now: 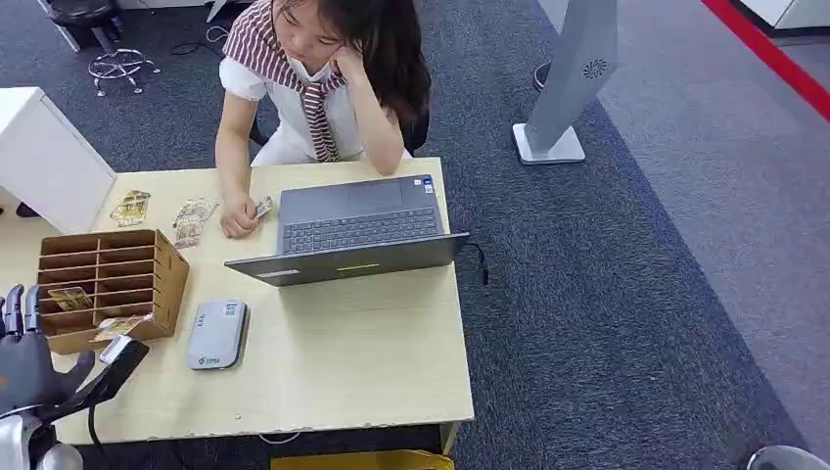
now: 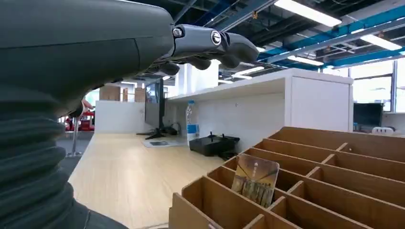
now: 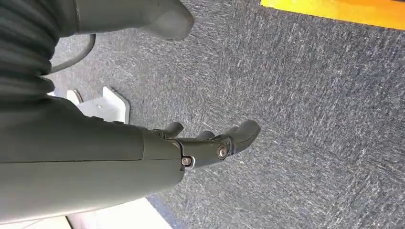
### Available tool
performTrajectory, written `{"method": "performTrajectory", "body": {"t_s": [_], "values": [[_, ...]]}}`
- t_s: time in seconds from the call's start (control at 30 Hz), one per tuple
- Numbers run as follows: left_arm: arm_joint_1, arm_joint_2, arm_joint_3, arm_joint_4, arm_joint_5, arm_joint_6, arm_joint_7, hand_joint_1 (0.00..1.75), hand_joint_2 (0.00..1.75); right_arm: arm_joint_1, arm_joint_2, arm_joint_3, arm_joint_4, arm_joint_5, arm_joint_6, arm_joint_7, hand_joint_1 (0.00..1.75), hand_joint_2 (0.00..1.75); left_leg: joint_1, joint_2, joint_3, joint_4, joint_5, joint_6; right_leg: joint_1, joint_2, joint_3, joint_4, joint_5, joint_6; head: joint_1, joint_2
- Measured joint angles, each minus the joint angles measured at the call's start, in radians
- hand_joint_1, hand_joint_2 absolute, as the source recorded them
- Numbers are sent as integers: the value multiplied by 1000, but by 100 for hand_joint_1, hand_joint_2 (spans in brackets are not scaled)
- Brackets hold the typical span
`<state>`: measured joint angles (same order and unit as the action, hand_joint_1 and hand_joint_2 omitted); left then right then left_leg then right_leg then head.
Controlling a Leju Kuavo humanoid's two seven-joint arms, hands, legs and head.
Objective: Pass the card to the sensor for recognition and then transmit it.
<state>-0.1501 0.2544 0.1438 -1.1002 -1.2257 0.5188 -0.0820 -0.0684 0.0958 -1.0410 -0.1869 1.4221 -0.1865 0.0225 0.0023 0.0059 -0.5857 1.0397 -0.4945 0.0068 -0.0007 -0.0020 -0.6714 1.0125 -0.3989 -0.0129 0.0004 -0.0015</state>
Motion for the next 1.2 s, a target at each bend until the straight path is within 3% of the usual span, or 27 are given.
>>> {"method": "performTrajectory", "body": {"t_s": [0.2,1.0,1.03,1.2], "values": [[-24,-16,-36,28,-42,-41,26,0,175,0,0,0,0,0,2,0,0,175,0,0,0,0,0,0,0,0,0,0,0,0,0,0],[-34,-35,-116,59,-70,-90,44,0,175,0,0,0,0,0,3,-6,0,175,0,0,0,0,0,0,0,0,0,0,0,0,0,0],[-34,-35,-118,59,-70,-92,47,175,175,0,0,0,0,1,3,-6,0,175,0,0,0,0,0,0,0,0,0,0,0,0,0,0],[-35,-35,-123,59,-68,-106,58,175,175,0,0,0,0,1,5,-7,0,175,0,0,0,0,0,0,0,0,0,0,0,0,0,0]]}}
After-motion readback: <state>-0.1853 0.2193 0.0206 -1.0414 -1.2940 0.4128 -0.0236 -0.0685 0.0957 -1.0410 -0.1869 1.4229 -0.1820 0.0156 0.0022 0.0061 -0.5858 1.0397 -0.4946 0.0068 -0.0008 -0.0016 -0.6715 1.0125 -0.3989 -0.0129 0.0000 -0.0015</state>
